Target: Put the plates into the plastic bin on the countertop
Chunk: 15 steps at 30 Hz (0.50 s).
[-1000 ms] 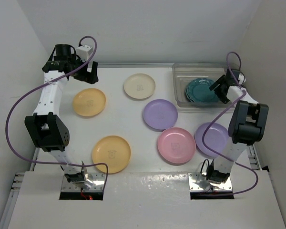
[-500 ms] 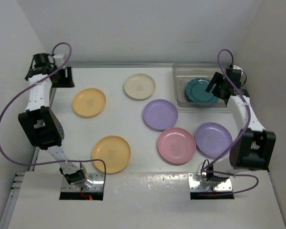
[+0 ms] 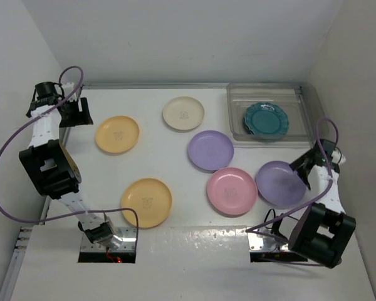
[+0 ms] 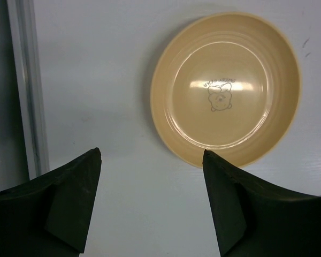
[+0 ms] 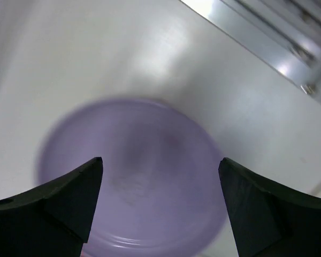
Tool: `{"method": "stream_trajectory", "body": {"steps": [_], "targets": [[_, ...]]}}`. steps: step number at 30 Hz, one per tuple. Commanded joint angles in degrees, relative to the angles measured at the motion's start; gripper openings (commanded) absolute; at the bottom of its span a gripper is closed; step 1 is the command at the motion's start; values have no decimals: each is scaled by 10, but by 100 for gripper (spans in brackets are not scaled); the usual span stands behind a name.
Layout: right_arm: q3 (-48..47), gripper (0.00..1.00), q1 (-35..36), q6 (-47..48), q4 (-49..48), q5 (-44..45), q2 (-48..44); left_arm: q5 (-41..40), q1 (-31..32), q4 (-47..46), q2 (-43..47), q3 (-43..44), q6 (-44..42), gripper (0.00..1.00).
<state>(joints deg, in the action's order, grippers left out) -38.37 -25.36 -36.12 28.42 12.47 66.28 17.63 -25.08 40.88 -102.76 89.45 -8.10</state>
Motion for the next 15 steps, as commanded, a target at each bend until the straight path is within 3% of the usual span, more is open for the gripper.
{"method": "stream_trajectory", "body": {"steps": [1,7,8,10,15], "targets": [[42,86,-26,-52,57,69,-39,19,-3,-22,41,-4,0,78],[153,71,-57,-86,-8,73,-66,19,3,-22,41,23,-12,78],[168,65,-59,-77,-65,40,-68,19,9,-22,41,23,-12,78],[175,54,-59,-85,-86,40,-60,24,15,-22,41,23,-12,78],[174,49,-72,-85,-78,46,-20,29,15,-22,62,3,-12,78]]}}
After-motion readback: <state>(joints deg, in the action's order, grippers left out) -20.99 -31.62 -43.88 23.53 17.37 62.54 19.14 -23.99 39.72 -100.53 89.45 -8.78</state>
